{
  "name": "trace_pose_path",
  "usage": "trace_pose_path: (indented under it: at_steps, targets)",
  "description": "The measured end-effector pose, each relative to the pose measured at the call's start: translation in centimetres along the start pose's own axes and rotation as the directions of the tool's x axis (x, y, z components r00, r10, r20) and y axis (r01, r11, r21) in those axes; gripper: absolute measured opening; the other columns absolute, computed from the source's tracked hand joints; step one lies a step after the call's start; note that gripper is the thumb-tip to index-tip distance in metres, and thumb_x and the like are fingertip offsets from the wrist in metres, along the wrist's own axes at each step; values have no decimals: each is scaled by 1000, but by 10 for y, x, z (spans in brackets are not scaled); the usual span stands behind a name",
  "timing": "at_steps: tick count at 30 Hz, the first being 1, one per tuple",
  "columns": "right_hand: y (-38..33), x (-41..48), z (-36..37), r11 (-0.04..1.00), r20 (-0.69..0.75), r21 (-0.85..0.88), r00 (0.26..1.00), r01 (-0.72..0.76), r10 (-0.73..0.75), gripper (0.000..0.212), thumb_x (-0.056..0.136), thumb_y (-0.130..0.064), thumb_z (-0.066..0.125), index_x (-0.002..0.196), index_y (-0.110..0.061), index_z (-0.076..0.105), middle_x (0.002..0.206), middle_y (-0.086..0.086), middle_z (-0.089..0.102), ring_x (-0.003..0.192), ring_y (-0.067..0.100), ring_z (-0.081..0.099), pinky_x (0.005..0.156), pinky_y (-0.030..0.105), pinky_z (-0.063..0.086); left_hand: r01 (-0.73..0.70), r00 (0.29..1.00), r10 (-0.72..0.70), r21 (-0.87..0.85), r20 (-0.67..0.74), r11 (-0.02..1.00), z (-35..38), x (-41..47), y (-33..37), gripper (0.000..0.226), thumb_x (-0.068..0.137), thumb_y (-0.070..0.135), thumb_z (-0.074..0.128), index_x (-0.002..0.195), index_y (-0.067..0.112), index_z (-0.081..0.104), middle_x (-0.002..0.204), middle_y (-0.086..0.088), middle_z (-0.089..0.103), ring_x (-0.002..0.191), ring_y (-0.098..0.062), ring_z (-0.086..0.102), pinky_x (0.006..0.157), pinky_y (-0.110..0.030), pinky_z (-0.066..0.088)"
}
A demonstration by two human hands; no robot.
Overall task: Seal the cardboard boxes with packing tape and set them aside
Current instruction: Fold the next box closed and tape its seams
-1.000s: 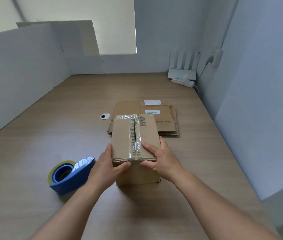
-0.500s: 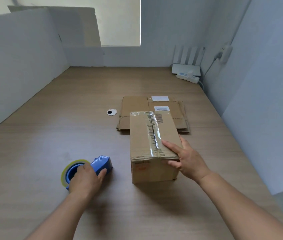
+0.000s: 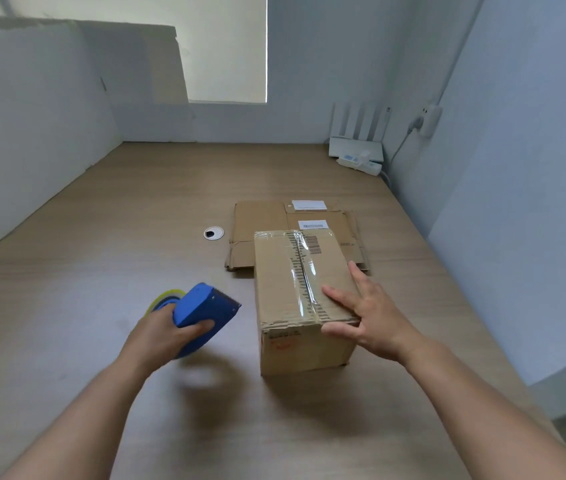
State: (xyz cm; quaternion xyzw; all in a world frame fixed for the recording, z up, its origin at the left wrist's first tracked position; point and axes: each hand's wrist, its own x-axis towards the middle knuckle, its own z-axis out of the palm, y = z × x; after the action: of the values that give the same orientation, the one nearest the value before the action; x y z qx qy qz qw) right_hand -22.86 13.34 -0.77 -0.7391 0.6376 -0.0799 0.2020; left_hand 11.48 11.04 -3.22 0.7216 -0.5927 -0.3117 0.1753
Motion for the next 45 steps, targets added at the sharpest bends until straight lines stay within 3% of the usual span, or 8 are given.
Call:
trace_pose_path:
  at_steps: [2,6,12,20,25,29,35,45]
  targets:
    - [-9,0,-9,996,-80,82,997,17,-11,109,51,-99,19,144,-43,32,161,-5,-1,146,14,4,118,35,7,-83,996,87,-152,20,985,-17,-9,22,24,77,37,77,93,25,64,88,2,65,80,-16,60,61,-26,46]
    - [-45,1,-33,908,-248,393,968,146,-48,65,81,-58,52,138,-28,47,147,-9,38,136,6,32,116,33,24,-233,958,267,-258,104,938,-39,-24,59,23,74,22,81,92,27,68,82,4,70,73,-9,63,62,-18,46]
    - [-87,2,-47,745,-146,623,971,238,-189,37,88,-21,67,123,-28,59,113,-10,63,105,-1,57,93,23,45,-346,883,414,-292,220,892,-39,-37,91,37,64,27,88,95,28,67,86,10,71,77,-10,66,67,-25,54]
    - [-82,2,-51,536,-264,792,955,294,-133,15,86,2,63,84,-13,64,80,1,62,74,6,58,72,18,50,-371,852,445,-281,277,885,-38,-38,100,39,63,28,88,96,29,68,91,8,72,83,-13,68,77,-38,57]
    - [-80,4,-50,592,-322,745,943,307,-84,15,89,-3,63,81,-16,62,76,-5,59,68,0,54,67,17,48,-371,840,448,-277,308,886,-40,-42,107,77,37,73,77,99,28,69,90,8,72,79,-11,67,69,-28,55]
    - [-80,1,-43,677,-354,691,935,253,12,15,91,-11,61,78,-19,59,71,-7,56,61,-2,51,61,15,45,-311,856,377,-231,353,922,-48,-43,119,85,22,88,68,83,29,72,79,9,73,66,-7,66,55,-16,46]
    - [-12,-29,-42,568,-316,822,857,34,407,16,88,-10,64,72,-11,63,60,-1,59,54,13,50,56,26,45,-189,902,168,13,398,982,-114,-39,72,100,11,86,71,76,11,75,71,-10,73,67,-27,70,62,-30,46]
    - [-1,-31,3,461,-198,881,799,-109,568,28,87,-14,66,62,-10,56,55,0,54,51,14,45,51,28,41,-68,895,-83,318,439,946,-93,-24,64,123,14,102,43,83,5,71,70,-6,72,55,-16,64,61,-27,39]
